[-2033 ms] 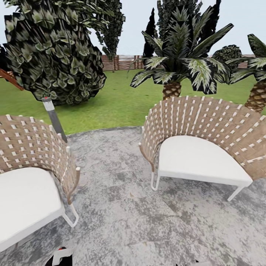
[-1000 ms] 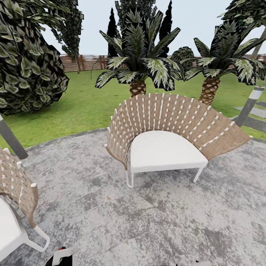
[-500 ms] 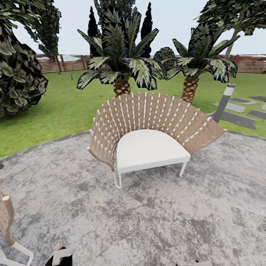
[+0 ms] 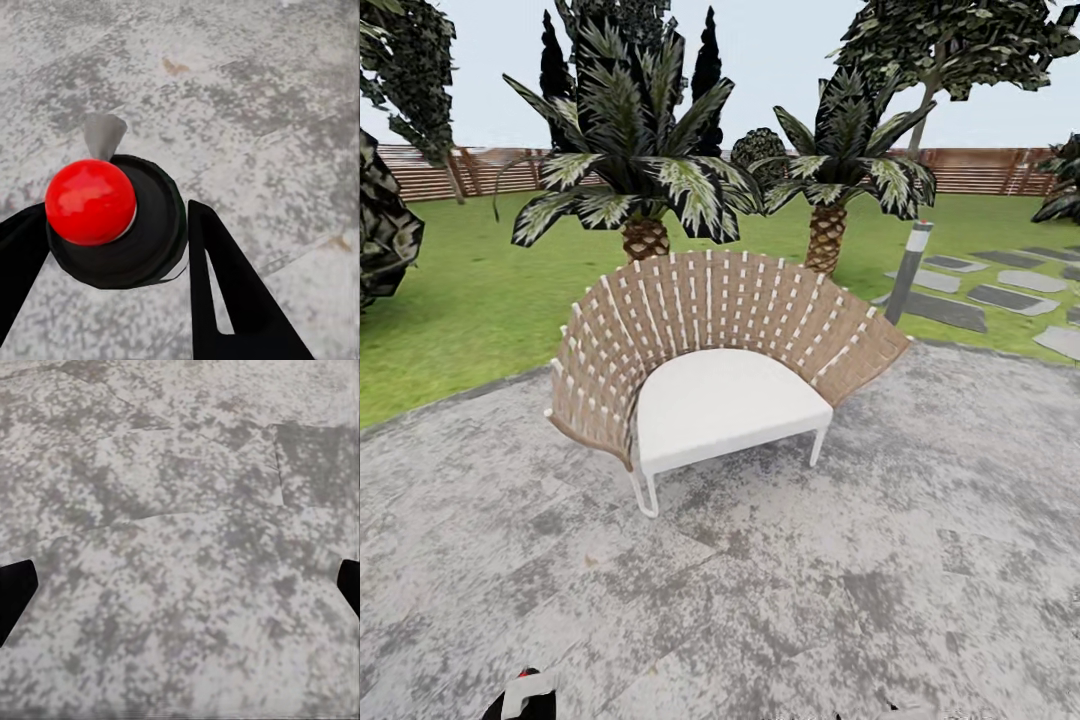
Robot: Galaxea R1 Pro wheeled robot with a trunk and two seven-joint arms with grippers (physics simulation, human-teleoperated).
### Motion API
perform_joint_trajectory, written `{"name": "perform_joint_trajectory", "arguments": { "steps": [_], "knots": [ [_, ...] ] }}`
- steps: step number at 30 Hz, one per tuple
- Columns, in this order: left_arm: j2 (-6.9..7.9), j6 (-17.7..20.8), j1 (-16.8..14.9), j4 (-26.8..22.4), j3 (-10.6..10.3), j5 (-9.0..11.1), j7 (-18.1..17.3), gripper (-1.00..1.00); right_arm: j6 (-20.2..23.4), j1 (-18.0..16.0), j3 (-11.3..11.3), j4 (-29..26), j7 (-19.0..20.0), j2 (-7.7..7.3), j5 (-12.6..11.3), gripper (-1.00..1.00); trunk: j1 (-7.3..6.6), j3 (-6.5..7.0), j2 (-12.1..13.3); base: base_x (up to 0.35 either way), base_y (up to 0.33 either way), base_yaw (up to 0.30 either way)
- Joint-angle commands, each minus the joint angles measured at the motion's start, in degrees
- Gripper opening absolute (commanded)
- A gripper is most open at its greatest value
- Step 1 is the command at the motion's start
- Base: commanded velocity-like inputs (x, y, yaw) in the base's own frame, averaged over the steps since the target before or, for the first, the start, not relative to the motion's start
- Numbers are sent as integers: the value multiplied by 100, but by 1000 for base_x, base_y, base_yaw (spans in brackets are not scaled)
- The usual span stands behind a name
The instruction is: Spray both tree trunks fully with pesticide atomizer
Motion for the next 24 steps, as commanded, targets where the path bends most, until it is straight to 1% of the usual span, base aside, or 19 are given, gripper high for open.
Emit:
{"name": "perform_joint_trajectory", "arguments": {
  "steps": [1,24],
  "knots": [
    [0,0,0,2,0,-1,1,-100,0,0,0,0,-2,0,0,100,0,0,0,0,0,-265],
    [-9,-1,0,-3,-9,-35,1,-100,0,0,0,0,-2,0,6,100,0,0,0,0,0,-266]
  ]
}}
